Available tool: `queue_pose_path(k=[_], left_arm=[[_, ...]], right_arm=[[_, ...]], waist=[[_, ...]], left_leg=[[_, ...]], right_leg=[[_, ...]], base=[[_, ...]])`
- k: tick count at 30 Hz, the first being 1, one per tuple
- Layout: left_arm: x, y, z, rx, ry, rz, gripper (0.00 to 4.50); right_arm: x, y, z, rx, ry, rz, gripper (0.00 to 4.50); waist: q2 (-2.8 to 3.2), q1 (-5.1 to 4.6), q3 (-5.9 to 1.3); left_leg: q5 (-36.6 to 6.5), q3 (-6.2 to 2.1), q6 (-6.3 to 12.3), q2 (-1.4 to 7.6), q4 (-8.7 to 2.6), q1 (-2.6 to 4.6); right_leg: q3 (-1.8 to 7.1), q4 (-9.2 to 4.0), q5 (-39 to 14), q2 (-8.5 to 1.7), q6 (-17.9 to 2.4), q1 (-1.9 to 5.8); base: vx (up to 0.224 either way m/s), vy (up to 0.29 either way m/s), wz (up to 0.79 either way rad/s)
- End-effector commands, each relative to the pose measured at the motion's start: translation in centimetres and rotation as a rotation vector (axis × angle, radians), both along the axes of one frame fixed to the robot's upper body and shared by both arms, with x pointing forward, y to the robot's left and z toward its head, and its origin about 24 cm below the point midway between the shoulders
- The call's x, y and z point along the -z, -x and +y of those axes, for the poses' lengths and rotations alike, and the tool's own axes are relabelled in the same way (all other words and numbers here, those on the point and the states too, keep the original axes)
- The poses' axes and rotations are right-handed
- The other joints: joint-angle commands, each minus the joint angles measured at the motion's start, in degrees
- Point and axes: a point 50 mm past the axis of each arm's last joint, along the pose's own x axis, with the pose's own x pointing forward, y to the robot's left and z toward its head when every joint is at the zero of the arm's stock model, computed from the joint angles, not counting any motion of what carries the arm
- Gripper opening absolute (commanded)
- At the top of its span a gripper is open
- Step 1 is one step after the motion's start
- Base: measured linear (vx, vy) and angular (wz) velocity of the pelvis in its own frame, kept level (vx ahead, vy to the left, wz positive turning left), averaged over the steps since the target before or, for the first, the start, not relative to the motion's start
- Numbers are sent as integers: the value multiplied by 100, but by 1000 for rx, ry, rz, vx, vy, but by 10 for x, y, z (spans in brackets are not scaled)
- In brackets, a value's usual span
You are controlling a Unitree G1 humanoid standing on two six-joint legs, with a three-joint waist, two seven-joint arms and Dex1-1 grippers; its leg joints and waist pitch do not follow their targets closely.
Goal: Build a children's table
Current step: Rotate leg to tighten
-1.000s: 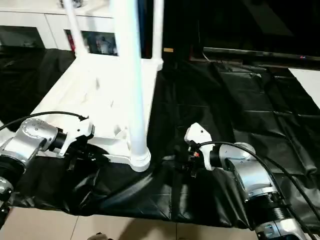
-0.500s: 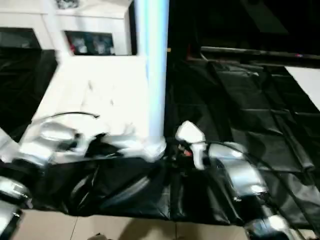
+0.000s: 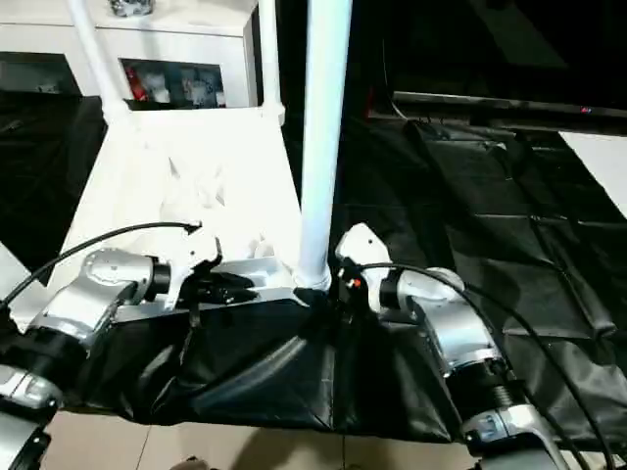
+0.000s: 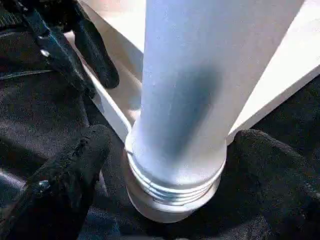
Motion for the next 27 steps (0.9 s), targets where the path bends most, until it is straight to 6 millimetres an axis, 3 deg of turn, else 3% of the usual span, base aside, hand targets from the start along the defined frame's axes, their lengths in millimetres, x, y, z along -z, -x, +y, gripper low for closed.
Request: queue_pose_path(k=[1,6,11,16,21,27], left_arm=[[9,6,8,-11,-33,45,88],[11,9,10,-7,-49,75,53],[11,10,10,-3,-47,100,12],[11,11,10,-9,-42,102,0],[11,11,9,-16,-37,106,0],[9,10,12,-38,-25,105,0]], right_arm=[[-5,-5,1,-2,7,-28,450],[-5,-7,4,4,-2,-35,450],[-6,-13,9,24,-30,-36,450],[-4,-15,12,17,-27,-40,401],[-4,-17,15,7,-30,-39,357],[-2,-19,17,-6,-23,-38,293]], waist=[[-43,25,-377],[-25,1,-379],[-13,-17,-392],[3,-36,-401],[-20,-61,-383],[-11,-61,-390]], left_leg=[[-1075,63,125,-77,-388,-30],[-1067,57,107,-75,-394,-28],[-1004,60,114,-76,-387,-26],[-941,65,143,-75,-378,-28],[-1093,67,128,-77,-389,-26],[-1039,64,136,-74,-387,-28]], right_leg=[[227,-476,-1531,-292,-911,342],[225,-468,-1492,-286,-926,336],[228,-433,-1164,-277,-1085,344],[229,-404,-860,-277,-1202,356],[229,-444,-1190,-283,-1145,356],[230,-432,-1152,-286,-1157,353]], base=[[0,0,0],[0,0,0],[0,0,0],[0,0,0],[0,0,0],[0,0,0]])
